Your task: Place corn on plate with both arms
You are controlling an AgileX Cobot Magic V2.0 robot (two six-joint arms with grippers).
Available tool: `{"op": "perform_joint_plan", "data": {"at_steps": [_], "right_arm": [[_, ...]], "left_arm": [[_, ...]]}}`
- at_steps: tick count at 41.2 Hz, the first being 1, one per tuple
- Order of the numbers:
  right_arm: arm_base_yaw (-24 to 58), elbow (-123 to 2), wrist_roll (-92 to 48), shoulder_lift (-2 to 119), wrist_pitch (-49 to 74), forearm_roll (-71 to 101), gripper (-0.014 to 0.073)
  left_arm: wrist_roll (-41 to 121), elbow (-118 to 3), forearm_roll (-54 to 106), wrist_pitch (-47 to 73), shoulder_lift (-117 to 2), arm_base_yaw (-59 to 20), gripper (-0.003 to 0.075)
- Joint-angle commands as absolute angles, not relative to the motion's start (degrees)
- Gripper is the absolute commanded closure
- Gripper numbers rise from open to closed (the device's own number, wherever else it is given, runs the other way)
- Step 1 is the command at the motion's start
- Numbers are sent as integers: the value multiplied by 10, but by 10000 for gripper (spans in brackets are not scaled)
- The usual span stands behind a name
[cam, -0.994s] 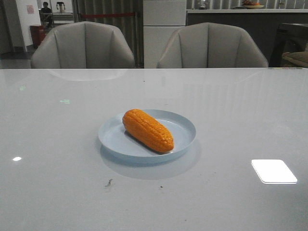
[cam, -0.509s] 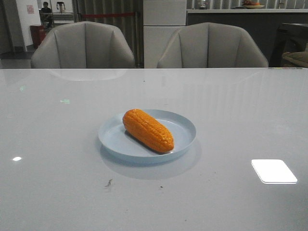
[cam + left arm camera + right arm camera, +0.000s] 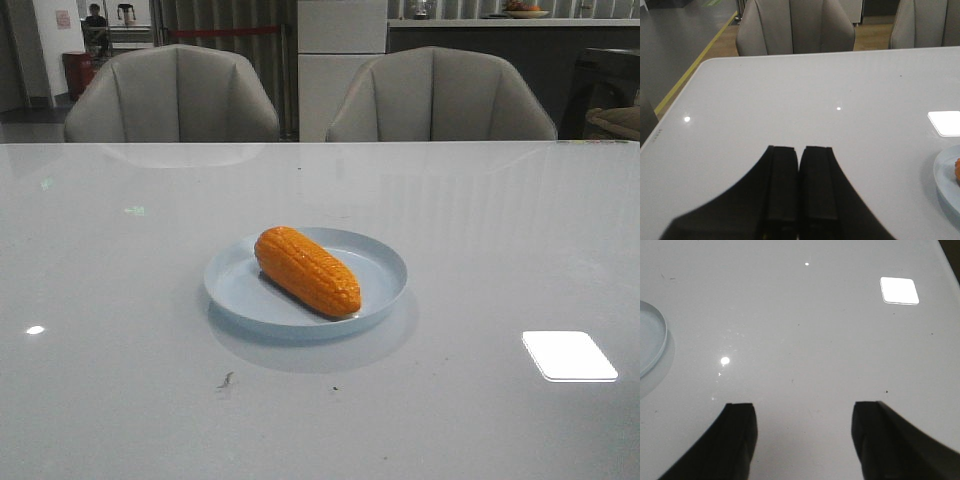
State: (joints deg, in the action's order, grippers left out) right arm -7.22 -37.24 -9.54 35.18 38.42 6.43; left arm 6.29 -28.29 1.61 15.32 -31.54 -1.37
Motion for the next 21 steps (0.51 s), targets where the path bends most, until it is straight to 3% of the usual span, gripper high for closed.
{"op": "perform_joint_plan", "data": {"at_steps": [1, 10, 21], "right_arm": [[-72, -389, -98, 351, 339, 64, 74], [-72, -389, -98, 351, 339, 64, 74], [-72, -389, -98, 351, 339, 64, 74]], "left_arm": [[58, -284, 13, 92, -275, -13, 631], [58, -195, 0, 17, -127, -13, 631], [58, -111, 0, 13, 16, -13, 631]]}}
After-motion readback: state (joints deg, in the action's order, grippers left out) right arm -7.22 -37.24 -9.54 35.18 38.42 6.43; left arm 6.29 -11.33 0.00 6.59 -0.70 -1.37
